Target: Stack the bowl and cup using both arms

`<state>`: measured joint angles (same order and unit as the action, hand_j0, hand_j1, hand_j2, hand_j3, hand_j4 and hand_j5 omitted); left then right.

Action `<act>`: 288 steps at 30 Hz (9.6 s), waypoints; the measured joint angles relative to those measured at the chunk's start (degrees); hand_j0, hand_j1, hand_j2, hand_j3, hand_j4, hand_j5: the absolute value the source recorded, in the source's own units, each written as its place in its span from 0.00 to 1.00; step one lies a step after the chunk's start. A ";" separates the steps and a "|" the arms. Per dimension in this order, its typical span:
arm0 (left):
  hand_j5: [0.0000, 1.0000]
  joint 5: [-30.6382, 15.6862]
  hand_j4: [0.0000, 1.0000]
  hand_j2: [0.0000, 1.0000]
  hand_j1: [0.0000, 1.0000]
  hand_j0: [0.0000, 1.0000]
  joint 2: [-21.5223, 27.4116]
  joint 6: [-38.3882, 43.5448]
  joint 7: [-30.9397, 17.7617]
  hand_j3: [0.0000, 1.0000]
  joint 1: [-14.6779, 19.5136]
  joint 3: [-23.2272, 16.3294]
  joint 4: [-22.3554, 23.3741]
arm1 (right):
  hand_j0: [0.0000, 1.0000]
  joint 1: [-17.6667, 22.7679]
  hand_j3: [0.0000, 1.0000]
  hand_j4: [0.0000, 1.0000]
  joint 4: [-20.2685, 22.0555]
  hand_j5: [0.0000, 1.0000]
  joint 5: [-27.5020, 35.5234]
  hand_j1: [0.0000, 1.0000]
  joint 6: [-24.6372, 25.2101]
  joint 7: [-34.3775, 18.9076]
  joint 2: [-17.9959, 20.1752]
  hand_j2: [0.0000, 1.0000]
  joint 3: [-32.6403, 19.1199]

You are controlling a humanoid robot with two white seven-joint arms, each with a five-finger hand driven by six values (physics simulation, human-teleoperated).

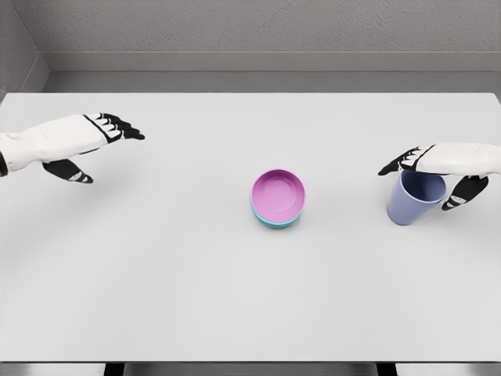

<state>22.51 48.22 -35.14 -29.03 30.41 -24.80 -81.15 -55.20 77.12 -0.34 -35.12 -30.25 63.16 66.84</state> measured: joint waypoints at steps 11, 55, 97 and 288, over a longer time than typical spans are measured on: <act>1.00 -0.10 1.00 1.00 1.00 1.00 -0.58 0.00 0.00 1.00 -0.26 0.07 0.20 | 0.83 0.00 0.83 0.83 -0.05 0.83 0.00 0.83 0.00 -0.04 0.00 0.83 0.02; 1.00 -0.98 1.00 1.00 1.00 1.00 -3.86 0.00 -0.13 1.00 -1.32 2.10 1.84 | 0.67 -2.72 0.67 0.67 3.31 0.67 -0.16 0.67 -0.03 0.02 0.77 0.67 -0.13; 1.00 -0.95 1.00 1.00 1.00 1.00 -5.10 0.00 -0.27 1.00 -1.23 2.10 2.77 | 0.67 -6.42 0.67 0.67 13.23 0.67 -0.11 0.67 -0.02 0.06 0.78 0.67 -0.51; 1.00 -0.45 1.00 1.00 1.00 1.00 -6.18 0.00 -0.36 1.00 -0.88 2.03 4.58 | 1.00 -15.29 1.00 1.00 9.25 1.00 0.46 1.00 -0.03 -2.60 -18.13 1.00 2.67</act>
<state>22.06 42.03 -35.14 -29.39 29.53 -22.77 -76.57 -70.49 86.37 0.12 -35.15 -32.85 45.04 69.52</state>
